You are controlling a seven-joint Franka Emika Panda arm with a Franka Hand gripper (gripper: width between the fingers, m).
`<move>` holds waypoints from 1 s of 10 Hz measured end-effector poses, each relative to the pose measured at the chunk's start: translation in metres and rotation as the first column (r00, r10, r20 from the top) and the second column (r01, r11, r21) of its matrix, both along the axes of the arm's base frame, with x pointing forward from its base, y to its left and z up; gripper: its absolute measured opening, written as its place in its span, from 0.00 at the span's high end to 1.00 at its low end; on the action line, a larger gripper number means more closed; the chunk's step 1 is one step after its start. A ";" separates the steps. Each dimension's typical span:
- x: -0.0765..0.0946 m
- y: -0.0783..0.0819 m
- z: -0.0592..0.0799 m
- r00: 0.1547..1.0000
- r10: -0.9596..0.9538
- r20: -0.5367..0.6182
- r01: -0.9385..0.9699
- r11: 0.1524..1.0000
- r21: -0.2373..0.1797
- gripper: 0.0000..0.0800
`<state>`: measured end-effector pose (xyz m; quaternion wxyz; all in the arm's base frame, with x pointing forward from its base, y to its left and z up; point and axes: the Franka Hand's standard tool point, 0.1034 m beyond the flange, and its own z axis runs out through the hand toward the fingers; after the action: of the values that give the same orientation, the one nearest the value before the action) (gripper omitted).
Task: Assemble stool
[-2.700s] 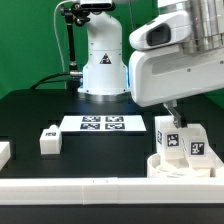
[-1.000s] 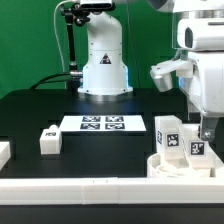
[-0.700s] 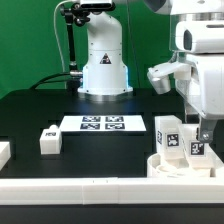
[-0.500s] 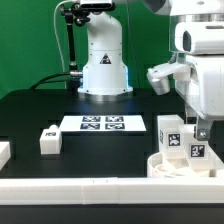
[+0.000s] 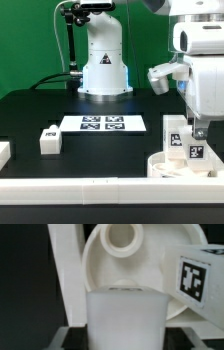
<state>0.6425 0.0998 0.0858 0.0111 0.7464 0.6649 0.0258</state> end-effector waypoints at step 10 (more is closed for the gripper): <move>0.002 0.003 0.000 0.602 -0.798 -0.040 0.798 0.599 0.072 0.57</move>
Offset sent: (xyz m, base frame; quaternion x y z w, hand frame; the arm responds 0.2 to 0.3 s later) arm -0.0073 0.0050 -0.0090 -0.0008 0.0310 0.1904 0.9812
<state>0.6440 0.1029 0.0853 -0.0105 0.9644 0.2605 0.0442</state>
